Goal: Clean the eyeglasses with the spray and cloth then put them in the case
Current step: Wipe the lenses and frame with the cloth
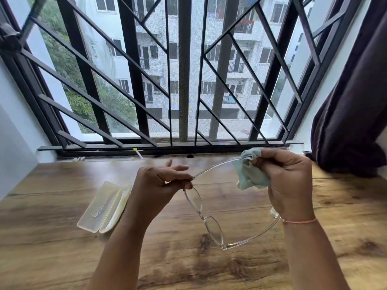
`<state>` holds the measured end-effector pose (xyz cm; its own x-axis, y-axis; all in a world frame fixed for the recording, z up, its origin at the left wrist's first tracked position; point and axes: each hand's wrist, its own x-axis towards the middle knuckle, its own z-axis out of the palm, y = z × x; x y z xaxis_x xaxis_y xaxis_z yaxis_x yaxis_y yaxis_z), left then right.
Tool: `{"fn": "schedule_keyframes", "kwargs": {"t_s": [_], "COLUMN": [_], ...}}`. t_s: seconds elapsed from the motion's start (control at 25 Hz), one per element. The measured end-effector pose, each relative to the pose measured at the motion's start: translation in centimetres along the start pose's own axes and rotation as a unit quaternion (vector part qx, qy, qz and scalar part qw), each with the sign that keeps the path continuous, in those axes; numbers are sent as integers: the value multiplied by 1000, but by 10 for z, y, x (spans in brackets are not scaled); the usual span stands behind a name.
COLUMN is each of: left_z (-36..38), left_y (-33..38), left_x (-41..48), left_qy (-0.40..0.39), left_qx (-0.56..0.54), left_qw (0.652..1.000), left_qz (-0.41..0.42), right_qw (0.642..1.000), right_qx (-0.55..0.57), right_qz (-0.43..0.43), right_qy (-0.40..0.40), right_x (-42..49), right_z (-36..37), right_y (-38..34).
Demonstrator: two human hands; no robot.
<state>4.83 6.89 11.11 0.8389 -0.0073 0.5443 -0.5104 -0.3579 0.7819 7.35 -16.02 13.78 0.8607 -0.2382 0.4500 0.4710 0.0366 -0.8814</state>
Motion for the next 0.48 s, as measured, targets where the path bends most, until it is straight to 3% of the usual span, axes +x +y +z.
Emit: {"fn": "schedule_keyframes", "kwargs": {"t_s": [0.28,0.48], "left_z": [-2,-3], "left_y": [0,10], "left_x": [3,3], "left_qy": [79,81], "left_qx": [32,89], "left_qw": [996,993], "left_qz": [-30,-18], "right_qw": [980,990], "right_qx": [94,-113], "right_qz": [123,-36], "right_qy": [-123,-74], "right_x": [-2,-4], "right_z": [-2,5], "right_y": [-10,-11]}}
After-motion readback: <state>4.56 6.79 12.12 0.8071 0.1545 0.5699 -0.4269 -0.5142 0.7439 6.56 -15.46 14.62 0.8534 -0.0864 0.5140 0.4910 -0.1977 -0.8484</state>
